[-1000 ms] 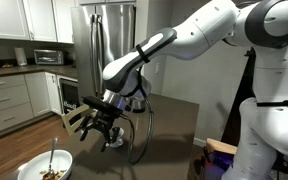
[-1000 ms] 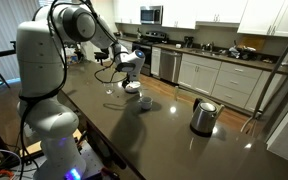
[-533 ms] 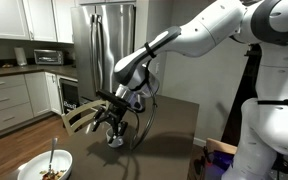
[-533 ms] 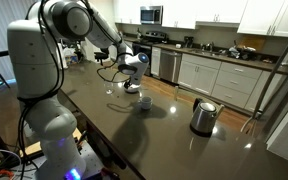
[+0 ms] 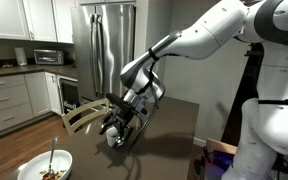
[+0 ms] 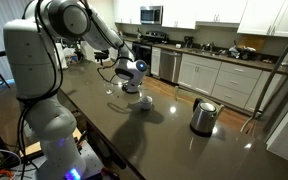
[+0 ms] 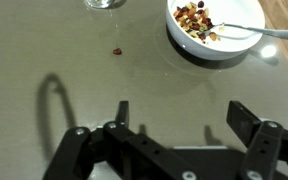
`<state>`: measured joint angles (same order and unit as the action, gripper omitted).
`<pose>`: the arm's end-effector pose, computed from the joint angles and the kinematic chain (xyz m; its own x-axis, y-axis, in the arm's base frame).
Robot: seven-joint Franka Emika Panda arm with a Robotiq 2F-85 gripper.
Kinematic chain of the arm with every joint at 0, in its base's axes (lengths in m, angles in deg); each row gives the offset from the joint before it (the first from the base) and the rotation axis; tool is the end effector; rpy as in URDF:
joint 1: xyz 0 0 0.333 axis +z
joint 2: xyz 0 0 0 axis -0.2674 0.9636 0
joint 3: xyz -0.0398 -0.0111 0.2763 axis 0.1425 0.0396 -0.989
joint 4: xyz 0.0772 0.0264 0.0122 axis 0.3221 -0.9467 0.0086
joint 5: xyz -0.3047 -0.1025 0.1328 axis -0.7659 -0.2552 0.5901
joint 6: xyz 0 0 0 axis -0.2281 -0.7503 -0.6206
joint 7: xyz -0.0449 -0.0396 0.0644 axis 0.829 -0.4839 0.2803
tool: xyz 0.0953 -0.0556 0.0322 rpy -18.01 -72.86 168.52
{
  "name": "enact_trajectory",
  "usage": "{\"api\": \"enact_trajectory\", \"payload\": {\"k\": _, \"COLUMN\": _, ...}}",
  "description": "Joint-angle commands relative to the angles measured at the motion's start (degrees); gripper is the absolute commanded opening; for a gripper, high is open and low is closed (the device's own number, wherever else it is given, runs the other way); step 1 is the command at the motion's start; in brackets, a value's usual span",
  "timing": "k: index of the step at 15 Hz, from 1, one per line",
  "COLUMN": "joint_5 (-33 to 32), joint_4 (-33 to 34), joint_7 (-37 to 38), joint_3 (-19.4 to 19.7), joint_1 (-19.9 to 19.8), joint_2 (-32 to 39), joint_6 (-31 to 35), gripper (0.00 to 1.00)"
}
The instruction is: Pour the cereal in the glass into the bowl then pour the cereal in the mug into the bowl.
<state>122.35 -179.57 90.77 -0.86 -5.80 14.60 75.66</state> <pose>0.4724 0.1099 0.2850 -0.1140 -0.7440 -0.6584 -0.9626 0.2466 -0.1119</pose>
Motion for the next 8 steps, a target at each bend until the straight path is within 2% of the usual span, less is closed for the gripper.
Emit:
{"api": "enact_trajectory", "payload": {"k": 1, "joint_5": 3.6, "joint_4": -2.6, "joint_7": -1.3, "joint_3": -1.4, "joint_1": -0.5, "joint_2": -0.5, "joint_6": 0.4, "gripper": 1.0}}
{"api": "enact_trajectory", "payload": {"k": 8, "joint_5": 2.3, "joint_4": -4.2, "joint_7": 2.9, "joint_3": -2.2, "joint_1": 0.4, "joint_2": 1.1, "joint_6": 2.0, "gripper": 0.98}}
